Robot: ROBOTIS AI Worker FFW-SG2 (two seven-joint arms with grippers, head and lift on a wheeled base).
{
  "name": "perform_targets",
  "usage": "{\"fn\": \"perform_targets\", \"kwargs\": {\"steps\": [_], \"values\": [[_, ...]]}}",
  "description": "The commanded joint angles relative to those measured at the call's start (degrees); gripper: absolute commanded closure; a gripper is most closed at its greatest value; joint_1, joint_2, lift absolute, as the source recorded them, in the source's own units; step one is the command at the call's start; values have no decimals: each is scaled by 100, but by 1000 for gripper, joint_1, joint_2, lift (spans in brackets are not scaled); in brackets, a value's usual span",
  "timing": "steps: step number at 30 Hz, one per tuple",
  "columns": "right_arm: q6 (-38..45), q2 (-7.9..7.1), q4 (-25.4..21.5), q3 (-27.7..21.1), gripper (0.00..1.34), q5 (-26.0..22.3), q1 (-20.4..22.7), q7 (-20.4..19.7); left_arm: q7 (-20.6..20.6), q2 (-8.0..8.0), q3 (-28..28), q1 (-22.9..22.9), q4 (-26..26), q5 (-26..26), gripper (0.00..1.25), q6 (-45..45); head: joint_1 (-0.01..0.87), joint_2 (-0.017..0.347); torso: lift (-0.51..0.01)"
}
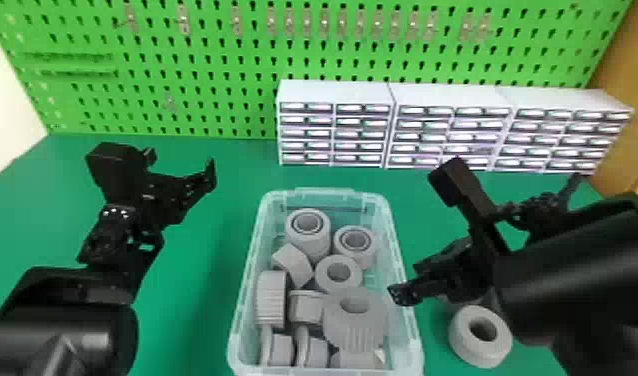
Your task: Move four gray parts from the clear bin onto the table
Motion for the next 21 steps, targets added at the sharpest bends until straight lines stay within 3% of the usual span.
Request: {"fn": "perform_targets", "kwargs": {"steps": [1,11,17,21], "values": [[8,6,9,16,519,11,-12,0,0,0,1,-3,-1,0,206,0,678,34,-50],[8,6,44,86,524,20,-29,0,0,-9,-8,-3,8,0,208,26,678,34,-50],[8,-38,246,139,524,-50,-91,0,0,-17,-34,-47,8,-9,206,53,678,34,-50],[8,-73,501,420,524,-165,-328,0,0,-9,-52,-56,8,-26,206,88,678,34,-50]]}}
